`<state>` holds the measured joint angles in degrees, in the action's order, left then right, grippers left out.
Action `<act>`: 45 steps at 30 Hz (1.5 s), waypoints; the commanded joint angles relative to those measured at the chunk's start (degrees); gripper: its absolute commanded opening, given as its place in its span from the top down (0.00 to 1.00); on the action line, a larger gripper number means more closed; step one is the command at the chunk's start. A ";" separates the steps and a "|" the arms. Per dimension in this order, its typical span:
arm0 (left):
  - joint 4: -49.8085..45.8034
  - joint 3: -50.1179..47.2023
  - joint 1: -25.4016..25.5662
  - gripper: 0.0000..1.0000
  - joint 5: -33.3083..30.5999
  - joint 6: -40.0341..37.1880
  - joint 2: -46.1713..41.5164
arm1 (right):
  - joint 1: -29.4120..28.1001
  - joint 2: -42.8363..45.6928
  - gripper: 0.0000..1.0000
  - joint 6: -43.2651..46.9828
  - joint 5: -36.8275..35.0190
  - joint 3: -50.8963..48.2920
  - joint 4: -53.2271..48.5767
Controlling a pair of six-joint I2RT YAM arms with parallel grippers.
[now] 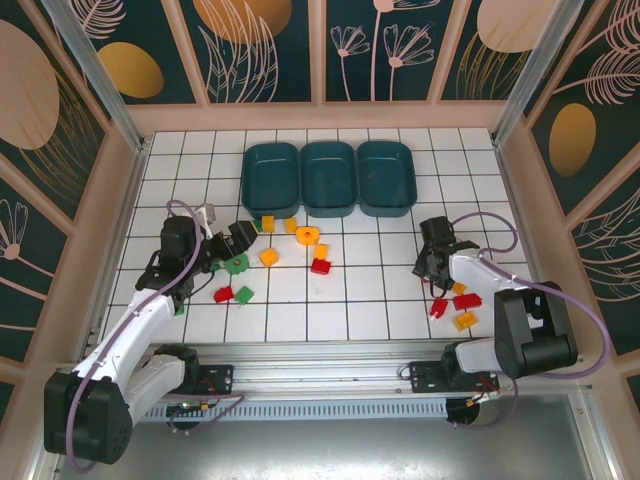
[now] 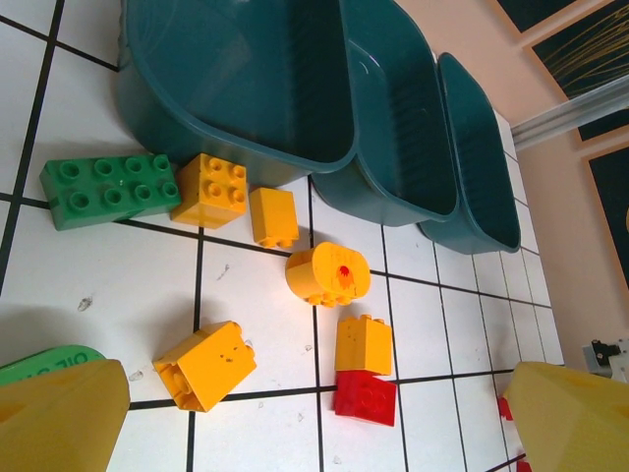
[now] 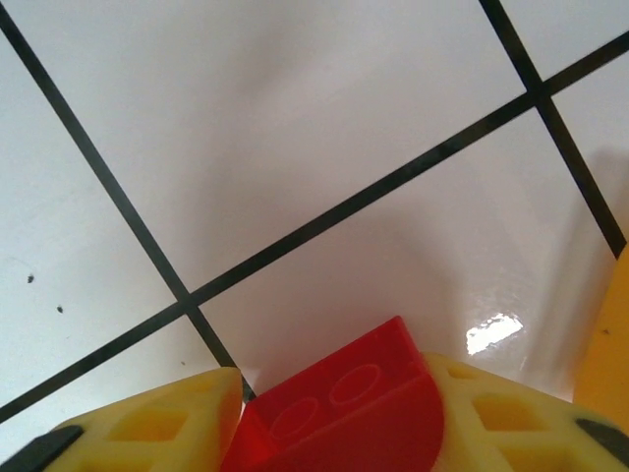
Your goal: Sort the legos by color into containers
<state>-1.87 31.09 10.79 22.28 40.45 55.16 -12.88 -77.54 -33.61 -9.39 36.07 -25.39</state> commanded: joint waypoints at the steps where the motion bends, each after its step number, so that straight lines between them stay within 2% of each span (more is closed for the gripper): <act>1: 1.25 0.58 0.10 0.01 0.48 0.81 0.21 | -0.70 -0.12 0.60 1.25 -0.89 0.91 1.28; 6: 1.50 0.31 0.11 0.01 0.21 1.33 0.46 | -3.29 0.98 0.65 1.93 -1.84 5.62 1.25; 9: 1.76 0.44 0.11 0.02 -0.29 1.90 0.96 | -3.85 -1.26 0.70 3.12 -1.87 10.21 2.04; 12: 1.69 0.64 0.07 0.02 -0.02 2.02 1.10 | -4.85 -3.59 0.71 4.69 -2.72 16.17 3.15; 20: 1.70 0.07 0.11 0.02 0.11 2.06 0.64 | -4.72 -20.84 0.70 12.48 -4.32 37.88 5.45; 23: -0.15 0.75 0.11 0.01 -1.18 0.41 0.91 | -3.37 -28.05 0.67 15.59 -2.18 45.59 4.55; 26: -1.20 1.48 0.11 0.02 -0.76 -0.19 1.44 | -3.39 -33.81 0.55 17.28 -1.16 53.08 1.07; 31: -1.34 1.40 0.11 0.01 -1.19 0.14 1.92 | -3.45 -34.38 0.37 17.52 -0.39 57.93 -0.36; 35: -1.63 1.18 0.11 0.02 -1.08 0.25 2.06 | -3.67 -30.18 0.31 17.71 -0.95 56.32 -0.57; 38: -1.94 1.51 0.11 0.01 -0.43 -0.06 1.73 | -3.76 -24.88 0.31 16.62 -3.68 52.64 -2.52; 42: -2.11 2.07 0.18 0.04 1.03 -0.55 0.95 | -1.88 -11.69 0.30 7.76 -10.72 38.70 -6.15; 45: 0.59 -0.03 0.70 0.06 2.58 0.89 -0.78 | 3.28 0.14 0.30 1.64 -8.02 24.28 -6.80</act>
<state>-3.27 31.40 10.92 22.72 41.23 56.27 -14.02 -84.86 -23.97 -15.22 69.08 -27.70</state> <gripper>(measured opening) 0.943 0.701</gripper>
